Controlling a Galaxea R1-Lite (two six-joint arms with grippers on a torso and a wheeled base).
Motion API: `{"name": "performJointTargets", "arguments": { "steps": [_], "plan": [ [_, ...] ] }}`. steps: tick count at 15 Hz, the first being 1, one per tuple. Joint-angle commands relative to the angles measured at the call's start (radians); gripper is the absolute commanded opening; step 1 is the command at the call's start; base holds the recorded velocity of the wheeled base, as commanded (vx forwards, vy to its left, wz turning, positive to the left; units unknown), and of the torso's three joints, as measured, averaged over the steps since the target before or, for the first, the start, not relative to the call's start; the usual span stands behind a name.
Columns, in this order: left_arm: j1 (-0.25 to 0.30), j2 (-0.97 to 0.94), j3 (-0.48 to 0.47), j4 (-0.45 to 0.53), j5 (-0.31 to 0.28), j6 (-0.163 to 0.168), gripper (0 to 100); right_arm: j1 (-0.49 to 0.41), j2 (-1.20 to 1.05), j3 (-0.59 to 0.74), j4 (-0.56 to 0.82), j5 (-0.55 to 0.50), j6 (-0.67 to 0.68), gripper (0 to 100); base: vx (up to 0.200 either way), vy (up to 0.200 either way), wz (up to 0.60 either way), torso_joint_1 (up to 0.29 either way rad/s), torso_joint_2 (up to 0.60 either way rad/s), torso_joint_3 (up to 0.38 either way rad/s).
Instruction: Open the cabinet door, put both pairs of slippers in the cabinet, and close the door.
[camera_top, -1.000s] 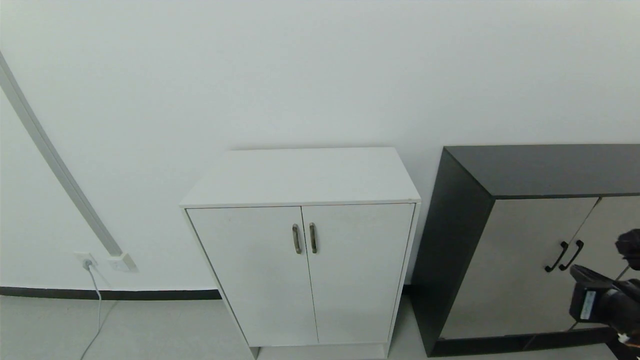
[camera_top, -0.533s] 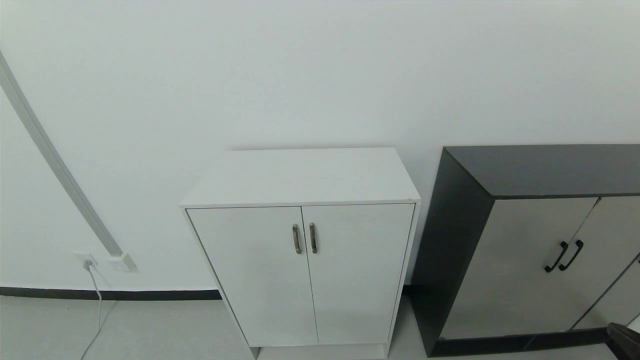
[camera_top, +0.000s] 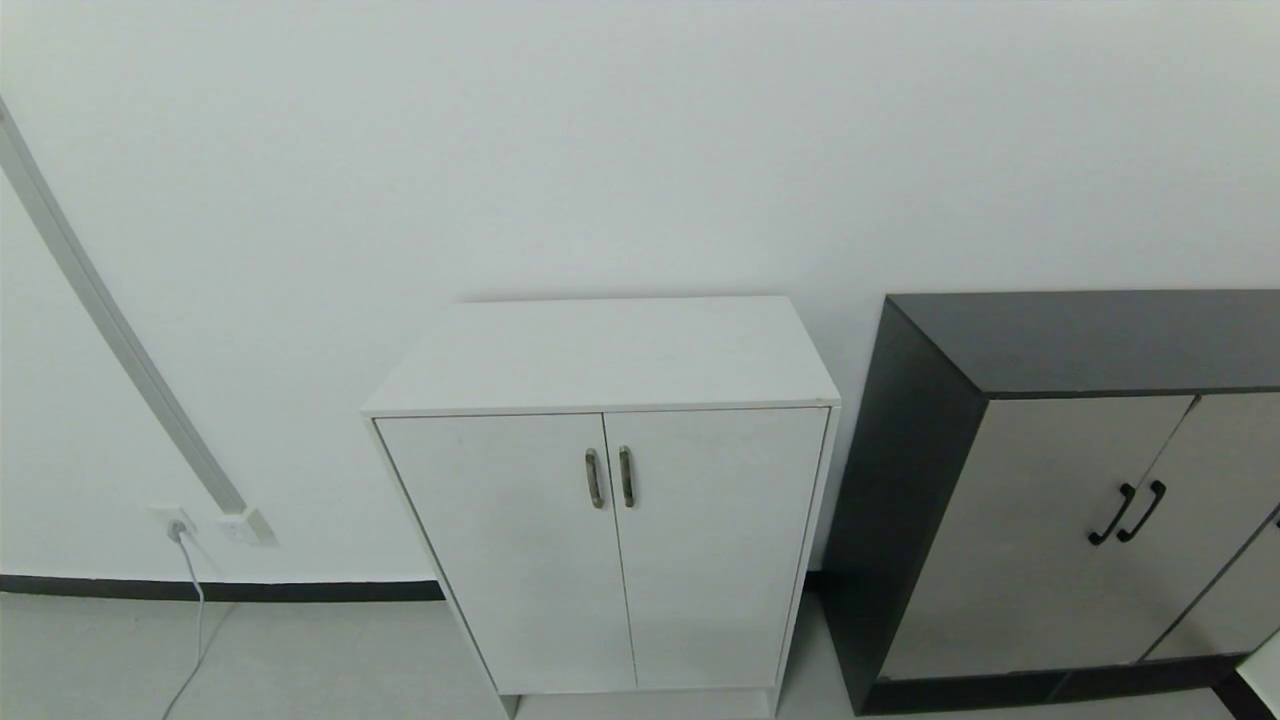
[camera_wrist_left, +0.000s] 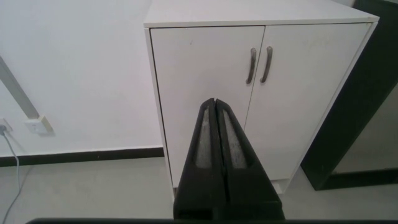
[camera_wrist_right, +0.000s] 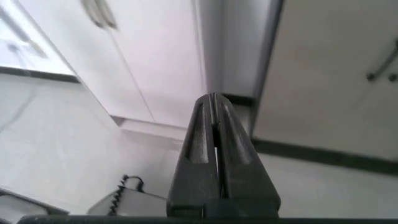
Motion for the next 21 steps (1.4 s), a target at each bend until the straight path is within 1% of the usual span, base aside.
{"name": "performJointTargets", "arguments": {
  "steps": [1, 4, 7, 12, 13, 14, 15, 19, 20, 21],
  "plan": [
    [0.0, 0.001, 0.0, 0.0, 0.0, 0.0, 0, 0.001, -0.038, -0.002, 0.0, 0.009, 0.0, 0, 0.0, 0.0, 0.0, 0.0, 0.0, 0.0],
    [0.0, 0.001, 0.0, 0.0, 0.0, 0.0, 0, 0.002, -0.04, 0.024, 0.009, 0.025, -0.001, 0, 0.0, 0.0, 0.0, 0.0, 0.0, 0.0],
    [0.0, 0.001, 0.0, 0.0, 0.0, 0.0, 0, 0.002, -0.083, 0.021, 0.067, 0.035, -0.006, 0, 0.0, 0.0, 0.0, 0.0, 0.0, 0.0],
    [0.0, 0.001, 0.0, 0.0, 0.0, 0.0, 0, 0.002, -0.086, 0.02, 0.07, 0.035, -0.006, 0, 0.0, 0.0, 0.0, 0.0, 0.0, 0.0],
    [0.0, 0.001, 0.0, 0.0, 0.0, 0.0, 0, -0.001, -0.106, 0.023, 0.092, 0.038, -0.035, 0, 0.0, 0.0, 0.0, 0.0, 0.0, 0.0],
    [0.0, 0.001, 0.0, 0.0, 0.0, 0.0, 0, -0.011, -0.117, 0.023, 0.104, 0.041, -0.084, 0, 0.0, 0.0, 0.0, 0.0, 0.0, 0.0],
    [0.0, 0.001, 0.0, 0.0, 0.0, 0.0, 0, -0.027, -0.118, 0.023, 0.103, 0.041, -0.096, 0, 0.0, 0.0, 0.0, 0.0, 0.0, 0.0],
    [0.0, 0.001, 0.0, 0.0, 0.0, 0.0, 0, -0.119, -0.163, 0.023, 0.104, 0.041, -0.096, 0, 0.0, 0.0, 0.0, 0.0, 0.0, 0.0],
    [0.0, 0.001, 0.0, 0.0, 0.0, 0.0, 0, -0.186, -0.189, 0.024, 0.103, 0.041, -0.096, 0, 0.0, 0.0, 0.0, 0.0, 0.0, 0.0],
    [0.0, 0.001, 0.0, 0.0, 0.0, 0.0, 0, -0.214, -0.205, 0.024, 0.103, 0.041, -0.095, 0, 0.0, 0.0, 0.0, 0.0, 0.0, 0.0]
  ]
}}
